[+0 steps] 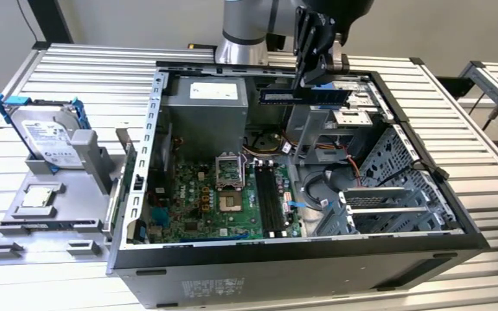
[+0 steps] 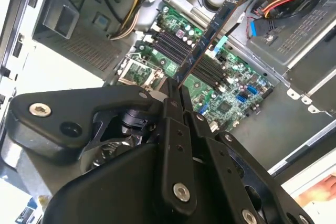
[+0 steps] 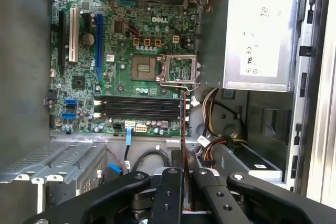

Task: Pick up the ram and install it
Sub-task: 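Pick up the ram and move it above insertion slot, then insert the ram into the slot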

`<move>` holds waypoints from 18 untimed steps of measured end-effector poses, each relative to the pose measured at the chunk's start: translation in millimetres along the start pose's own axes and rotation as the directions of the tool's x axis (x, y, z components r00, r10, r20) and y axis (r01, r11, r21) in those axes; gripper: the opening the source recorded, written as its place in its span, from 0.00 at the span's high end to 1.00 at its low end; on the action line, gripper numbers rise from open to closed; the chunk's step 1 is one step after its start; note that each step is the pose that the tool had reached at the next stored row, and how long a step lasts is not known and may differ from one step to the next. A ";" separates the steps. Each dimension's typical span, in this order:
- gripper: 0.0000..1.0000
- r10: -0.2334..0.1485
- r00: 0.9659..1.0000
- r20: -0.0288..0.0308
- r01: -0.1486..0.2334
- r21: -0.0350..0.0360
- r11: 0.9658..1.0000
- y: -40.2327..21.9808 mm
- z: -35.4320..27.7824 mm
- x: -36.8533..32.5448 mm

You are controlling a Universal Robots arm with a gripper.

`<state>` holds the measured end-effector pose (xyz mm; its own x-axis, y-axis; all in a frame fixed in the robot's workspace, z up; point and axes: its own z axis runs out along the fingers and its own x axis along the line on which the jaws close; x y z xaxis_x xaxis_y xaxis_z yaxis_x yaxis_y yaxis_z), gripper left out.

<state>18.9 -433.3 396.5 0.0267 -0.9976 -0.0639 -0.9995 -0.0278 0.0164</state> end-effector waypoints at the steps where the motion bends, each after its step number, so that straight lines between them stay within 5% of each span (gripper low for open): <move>1: 1.00 0.000 1.000 0.000 0.000 0.000 1.000 0.0 0.0 0.0; 10: 1.00 0.007 1.000 0.000 -0.007 0.000 1.000 0.0 0.0 -0.1; 14: 1.00 0.055 0.998 0.001 -0.055 0.003 0.998 0.0 0.0 -0.1; 18: 1.00 0.114 0.994 0.002 -0.114 0.007 0.993 0.0 0.0 -0.1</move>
<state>18.9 -433.2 396.6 -0.0872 -0.9942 -0.0636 -0.9961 0.0863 0.0164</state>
